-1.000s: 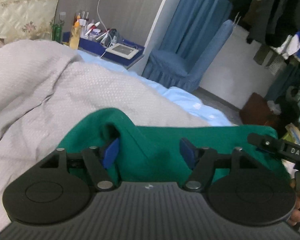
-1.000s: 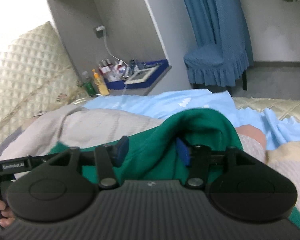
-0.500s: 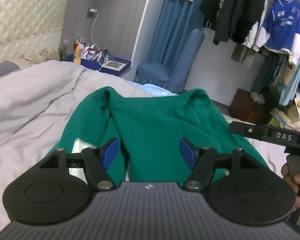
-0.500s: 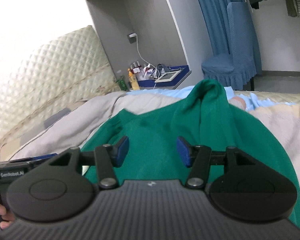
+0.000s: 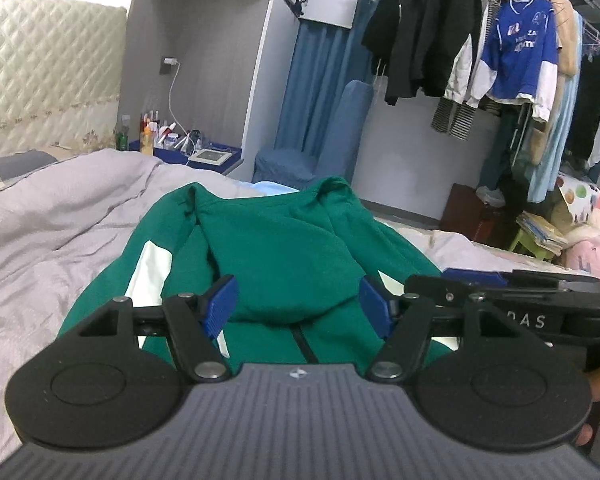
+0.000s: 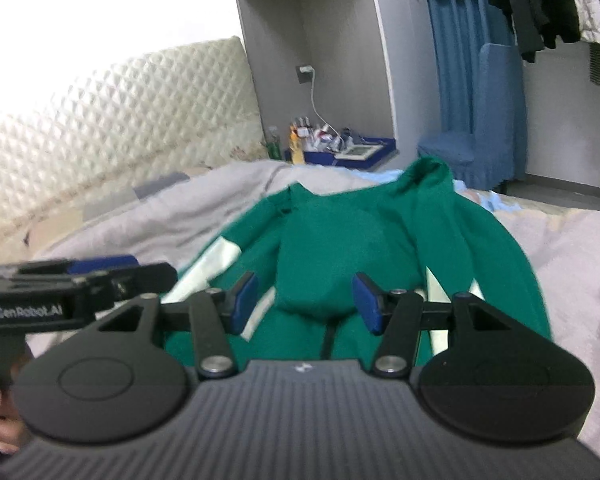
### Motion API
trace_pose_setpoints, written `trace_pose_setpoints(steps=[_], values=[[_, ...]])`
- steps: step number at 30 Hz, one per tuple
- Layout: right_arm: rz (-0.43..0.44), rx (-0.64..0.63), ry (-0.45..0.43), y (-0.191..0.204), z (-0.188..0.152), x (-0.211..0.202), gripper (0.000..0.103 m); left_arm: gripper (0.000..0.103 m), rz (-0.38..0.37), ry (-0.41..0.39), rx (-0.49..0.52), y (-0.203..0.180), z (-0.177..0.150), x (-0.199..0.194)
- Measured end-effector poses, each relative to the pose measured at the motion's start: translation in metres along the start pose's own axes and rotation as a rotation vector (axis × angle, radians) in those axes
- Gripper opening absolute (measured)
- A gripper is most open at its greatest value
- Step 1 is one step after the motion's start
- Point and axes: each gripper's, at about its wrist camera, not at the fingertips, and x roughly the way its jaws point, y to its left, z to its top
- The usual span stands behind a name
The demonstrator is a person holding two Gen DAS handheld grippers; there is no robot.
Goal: Fold large clothes
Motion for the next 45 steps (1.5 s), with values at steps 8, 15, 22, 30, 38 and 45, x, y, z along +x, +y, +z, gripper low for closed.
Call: trace_pose_setpoints(steps=[8, 15, 22, 30, 38, 45], values=[[-0.192, 0.236, 0.071, -0.061, -0.018, -0.029, 0.083, 0.072, 0.128, 0.054, -0.134, 0.04, -0.049, -0.007], [-0.356, 0.574, 0.161, -0.122, -0.048, -0.021, 0.083, 0.077, 0.281, 0.088, -0.217, 0.095, -0.047, -0.017], [-0.332, 0.671, 0.261, -0.133, -0.073, 0.006, 0.083, 0.082, 0.368, 0.19, -0.174, 0.11, -0.053, 0.009], [-0.387, 0.71, 0.291, -0.147, -0.089, 0.02, 0.072, 0.082, 0.467, 0.238, -0.141, 0.121, -0.066, 0.04], [-0.384, 0.648, 0.255, -0.14, -0.072, 0.019, 0.015, 0.01, 0.442, 0.219, -0.301, 0.159, -0.061, 0.034], [-0.438, 0.521, 0.109, -0.155, -0.025, -0.019, 0.009, 0.004, 0.528, 0.093, -0.241, 0.176, -0.024, 0.004]])
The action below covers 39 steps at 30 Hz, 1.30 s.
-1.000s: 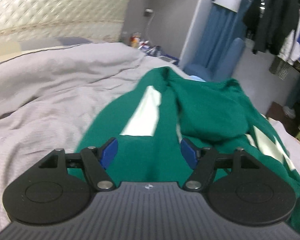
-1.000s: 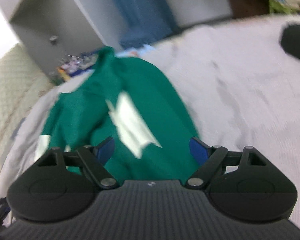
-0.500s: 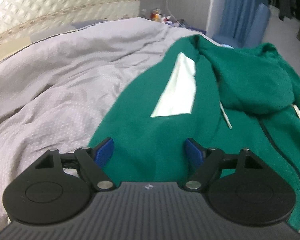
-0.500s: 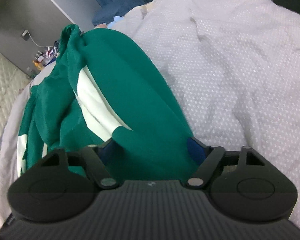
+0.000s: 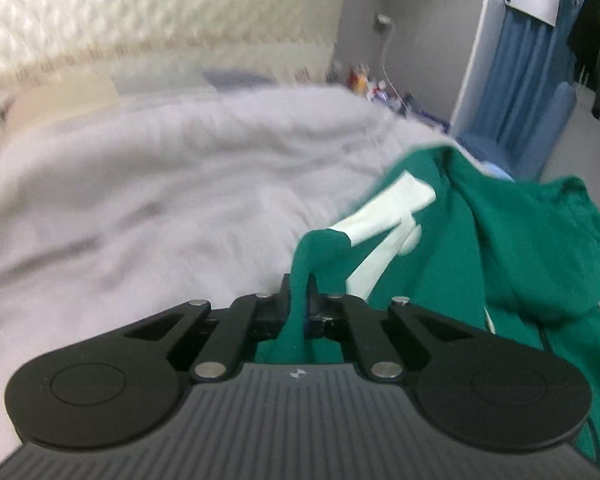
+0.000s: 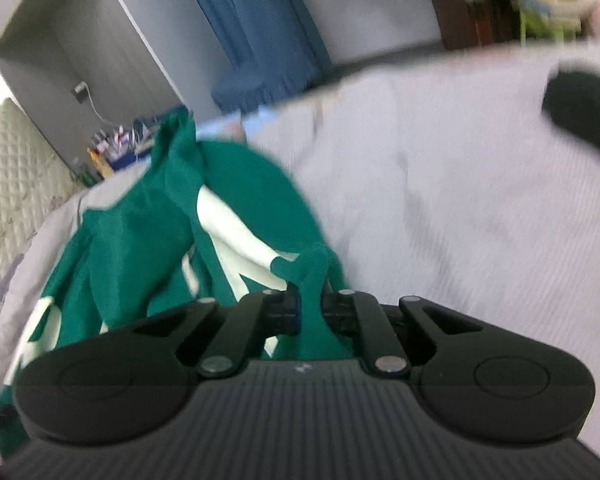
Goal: Fold large clothes
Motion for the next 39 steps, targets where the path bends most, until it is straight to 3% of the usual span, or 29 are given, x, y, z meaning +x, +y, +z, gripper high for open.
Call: trace_pose_setpoints(steps=[2, 5, 8, 12, 15, 17, 23, 30, 31, 32, 33, 35, 36, 38, 39], values=[[-0.018, -0.035, -0.05, -0.005, 0.022, -0.006, 0.009, 0.003, 0.005, -0.015, 0.005, 0.01, 0.018, 0.0], [-0.076, -0.095, -0.134, -0.014, 0.061, -0.009, 0.009, 0.003, 0.072, -0.063, 0.09, 0.019, 0.05, 0.002], [-0.093, -0.063, -0.144, -0.029, 0.102, 0.002, 0.009, 0.003, 0.114, -0.078, 0.088, 0.037, 0.088, 0.013], [-0.185, -0.105, -0.178, -0.045, 0.143, 0.032, 0.009, 0.004, 0.212, -0.123, 0.113, 0.047, 0.128, 0.041], [-0.268, -0.112, -0.179, -0.059, 0.153, 0.07, 0.009, 0.004, 0.234, -0.132, 0.071, 0.057, 0.146, 0.078], [-0.318, -0.085, -0.16, -0.079, 0.156, 0.094, 0.009, 0.004, 0.287, -0.096, 0.056, 0.063, 0.149, 0.111], [-0.377, -0.102, -0.164, -0.11, 0.148, 0.152, 0.009, 0.004, 0.332, -0.021, 0.002, 0.094, 0.138, 0.184], [-0.348, -0.081, -0.133, -0.115, 0.134, 0.173, 0.011, 0.006, 0.318, -0.037, 0.008, 0.097, 0.124, 0.187], [-0.337, -0.076, -0.134, -0.117, 0.133, 0.172, 0.011, 0.008, 0.312, -0.033, 0.014, 0.096, 0.124, 0.186], [-0.325, -0.064, -0.14, -0.118, 0.132, 0.169, 0.012, 0.017, 0.298, -0.028, 0.016, 0.093, 0.124, 0.182], [-0.309, -0.055, -0.148, -0.118, 0.132, 0.166, 0.012, 0.042, 0.277, -0.024, 0.011, 0.091, 0.123, 0.176], [-0.288, -0.055, -0.166, -0.115, 0.132, 0.155, 0.015, 0.071, 0.225, -0.013, 0.015, 0.082, 0.122, 0.164], [-0.281, -0.055, -0.175, -0.112, 0.131, 0.149, 0.018, 0.071, 0.209, -0.029, 0.03, 0.075, 0.12, 0.155], [-0.235, -0.05, -0.198, -0.107, 0.13, 0.134, 0.044, 0.071, 0.147, -0.024, 0.047, 0.061, 0.115, 0.138], [-0.2, -0.054, -0.215, -0.104, 0.129, 0.127, 0.051, 0.071, 0.108, -0.003, 0.05, 0.052, 0.112, 0.131]])
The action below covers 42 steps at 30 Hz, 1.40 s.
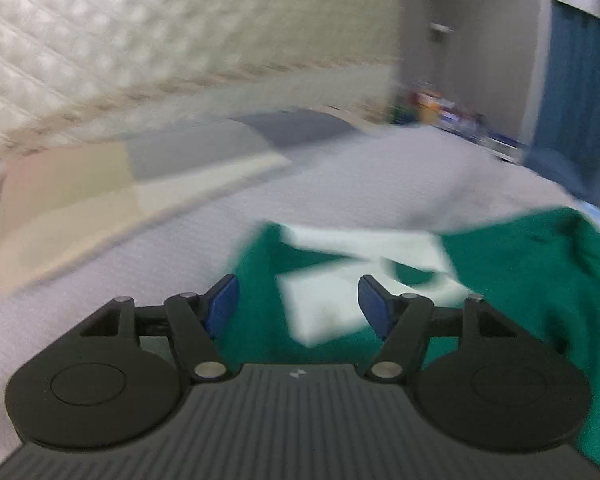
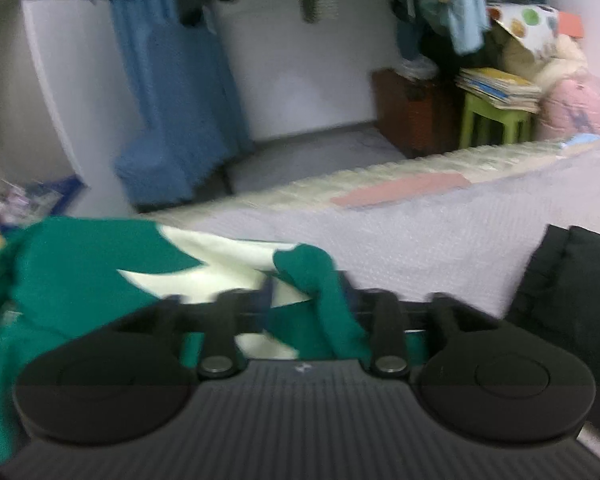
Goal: Fold large clothes
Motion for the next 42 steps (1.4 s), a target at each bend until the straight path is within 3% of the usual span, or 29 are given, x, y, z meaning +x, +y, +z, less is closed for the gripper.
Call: trace_pose_setpoints(steps=[2, 10, 18, 21, 25, 30, 34, 42], values=[[0.048, -0.01, -0.052, 0.007, -0.002, -0.025, 0.062, 0.071, -0.046, 0.008, 0.001, -0.018, -0.006, -0.022], [0.246, -0.048, -0.069, 0.055, -0.012, -0.106, 0.065, 0.071, -0.324, -0.001, 0.03, -0.09, -0.017, -0.119], [0.492, -0.15, -0.085, 0.13, -0.026, -0.187, 0.065, 0.071, -0.437, -0.04, 0.12, -0.152, -0.03, -0.22], [0.581, -0.159, -0.037, 0.147, -0.035, -0.212, 0.065, 0.071, -0.467, -0.028, 0.109, -0.165, -0.037, -0.251], [0.632, -0.213, -0.005, 0.169, -0.056, -0.242, 0.065, 0.071, -0.501, -0.073, 0.149, -0.18, -0.047, -0.29], [0.717, -0.196, 0.008, 0.171, -0.082, -0.26, 0.065, 0.071, -0.5, -0.106, 0.151, -0.186, -0.069, -0.307], [0.724, -0.233, -0.017, 0.173, -0.11, -0.264, 0.065, 0.071, -0.477, -0.162, 0.172, -0.187, -0.093, -0.301], [0.713, -0.341, 0.062, 0.199, -0.153, -0.234, 0.068, 0.071, -0.485, -0.1, 0.172, -0.18, -0.132, -0.232]])
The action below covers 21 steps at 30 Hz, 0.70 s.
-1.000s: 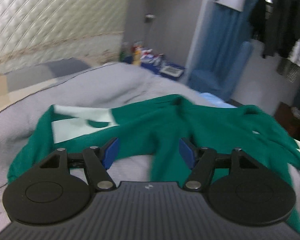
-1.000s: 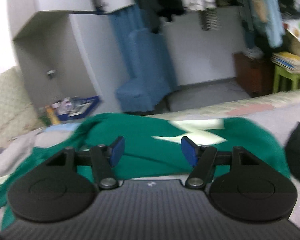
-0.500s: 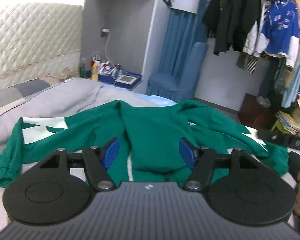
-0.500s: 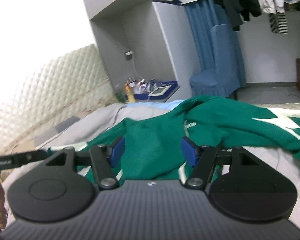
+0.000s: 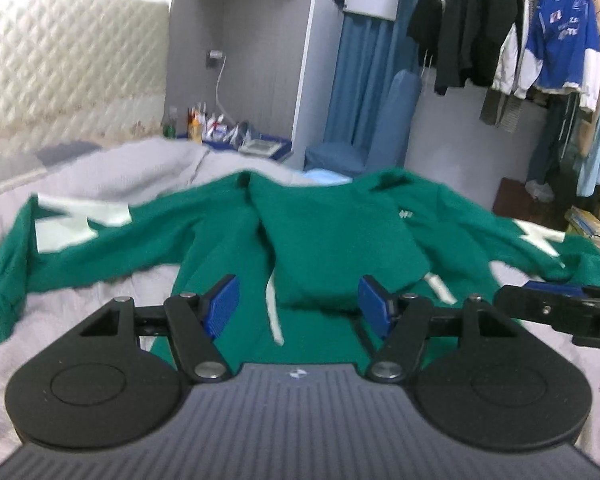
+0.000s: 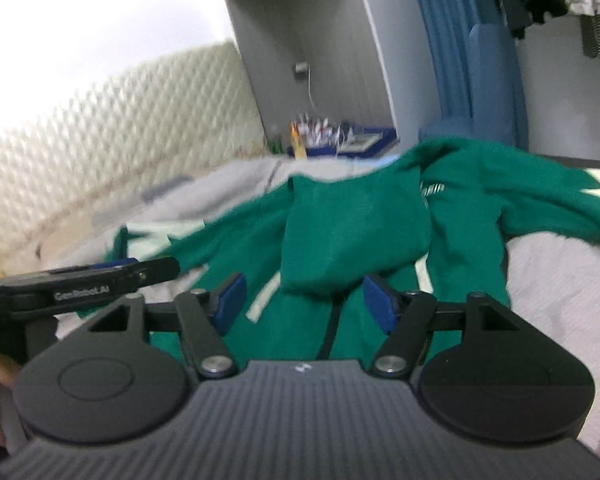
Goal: Fold large clothes
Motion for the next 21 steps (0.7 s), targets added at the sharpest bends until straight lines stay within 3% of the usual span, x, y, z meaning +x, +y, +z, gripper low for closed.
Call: trace_pose_setpoints(steps=[3, 5, 13, 19, 21], values=[[-0.015, 0.029, 0.047, -0.003, -0.002, 0.032, 0.071, 0.071, 0.008, 0.03, -0.019, 0.019, -0.007, 0.021], [0.004, 0.046, 0.08, -0.004, -0.003, 0.05, 0.093, 0.071, 0.016, 0.042, -0.033, 0.028, -0.011, 0.034], [-0.067, 0.014, 0.122, -0.003, -0.002, 0.131, 0.093, 0.071, 0.043, 0.087, -0.1, 0.054, -0.012, 0.08], [-0.093, 0.084, 0.116, -0.023, -0.002, 0.177, 0.092, 0.071, 0.059, 0.117, -0.1, 0.059, -0.023, 0.105], [-0.118, 0.083, 0.108, -0.025, -0.001, 0.188, 0.084, 0.071, 0.07, 0.128, -0.095, 0.061, -0.027, 0.111]])
